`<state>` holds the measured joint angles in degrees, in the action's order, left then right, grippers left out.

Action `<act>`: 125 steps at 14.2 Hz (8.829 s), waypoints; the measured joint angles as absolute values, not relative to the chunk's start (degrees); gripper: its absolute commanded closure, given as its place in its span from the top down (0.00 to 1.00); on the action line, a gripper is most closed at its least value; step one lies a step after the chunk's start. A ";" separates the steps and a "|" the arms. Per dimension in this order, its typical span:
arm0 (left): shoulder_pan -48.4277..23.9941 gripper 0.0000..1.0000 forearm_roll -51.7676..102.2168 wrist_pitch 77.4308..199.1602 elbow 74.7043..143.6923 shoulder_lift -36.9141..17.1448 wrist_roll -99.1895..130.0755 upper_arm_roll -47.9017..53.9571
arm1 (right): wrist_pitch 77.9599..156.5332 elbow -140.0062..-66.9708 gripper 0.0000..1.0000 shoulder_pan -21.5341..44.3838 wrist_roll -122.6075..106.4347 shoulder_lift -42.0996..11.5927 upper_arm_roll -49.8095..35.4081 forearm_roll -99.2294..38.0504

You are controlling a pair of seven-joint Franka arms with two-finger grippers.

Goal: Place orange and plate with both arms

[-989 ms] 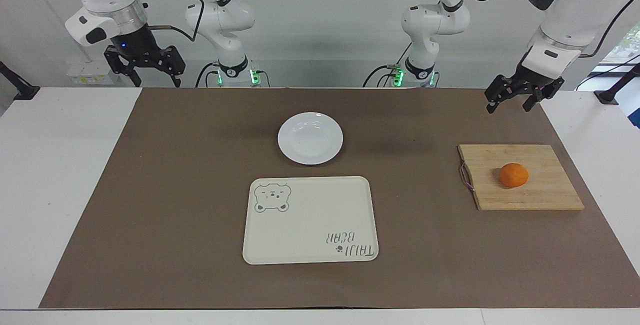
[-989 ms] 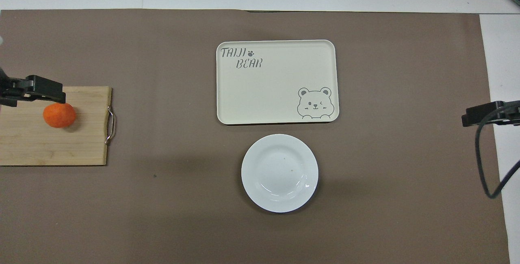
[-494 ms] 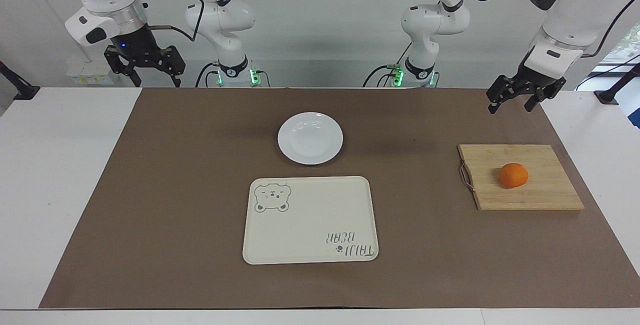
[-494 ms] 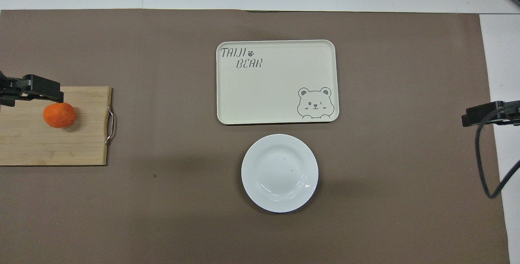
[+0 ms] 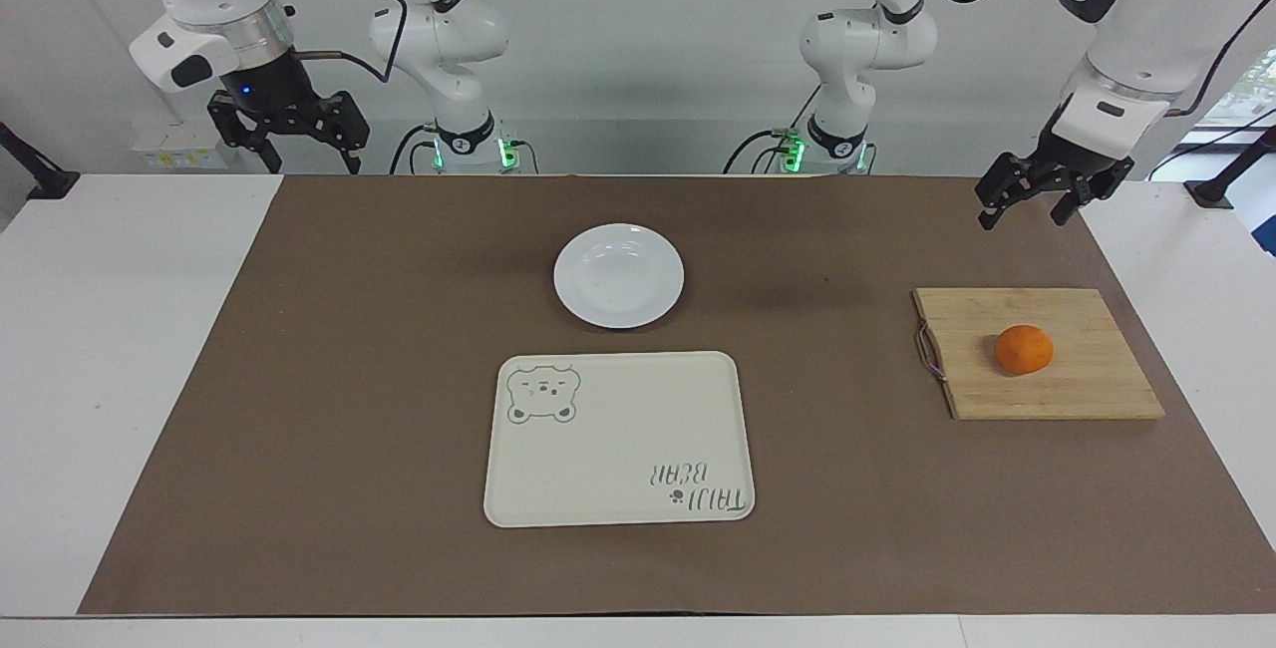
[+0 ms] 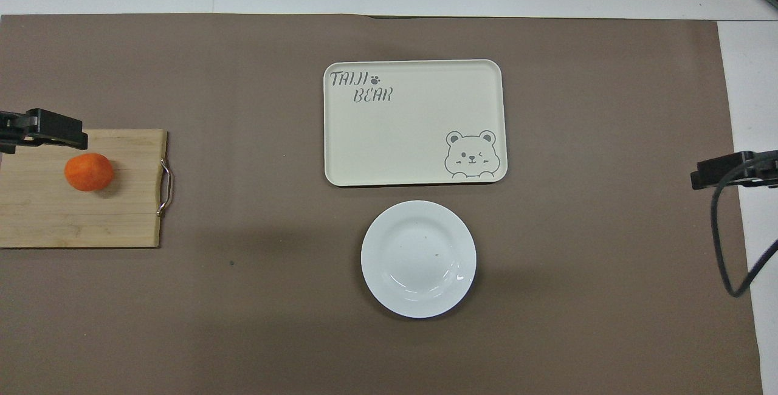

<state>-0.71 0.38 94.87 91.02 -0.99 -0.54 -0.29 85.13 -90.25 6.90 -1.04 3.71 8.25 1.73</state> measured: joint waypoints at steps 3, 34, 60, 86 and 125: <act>1.89 1.00 0.37 97.79 93.18 -1.23 -4.83 -0.40 | 85.13 -90.25 1.00 6.90 -1.04 3.71 8.25 1.73; 11.72 0.00 1.58 134.07 114.12 -17.04 -17.78 -0.39 | 85.13 -90.25 1.00 6.90 -1.04 3.71 8.25 1.73; -16.97 0.00 2.61 105.02 100.99 -3.78 16.16 1.77 | 85.13 -90.25 1.00 6.90 -1.04 3.71 8.25 1.73; -50.02 1.00 2.63 141.13 113.63 -17.94 53.83 1.50 | 85.13 -90.25 1.00 6.90 -1.04 3.71 8.25 1.73; -1.14 1.00 0.57 95.19 89.08 -3.59 -1.57 -0.31 | 91.98 -103.56 1.00 10.46 -3.91 3.97 7.18 -19.64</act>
<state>-1.14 0.57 95.19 89.08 -3.59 -1.57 -0.31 91.98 -103.56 10.46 -3.91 3.97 7.18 -19.64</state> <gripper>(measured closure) 0.000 0.000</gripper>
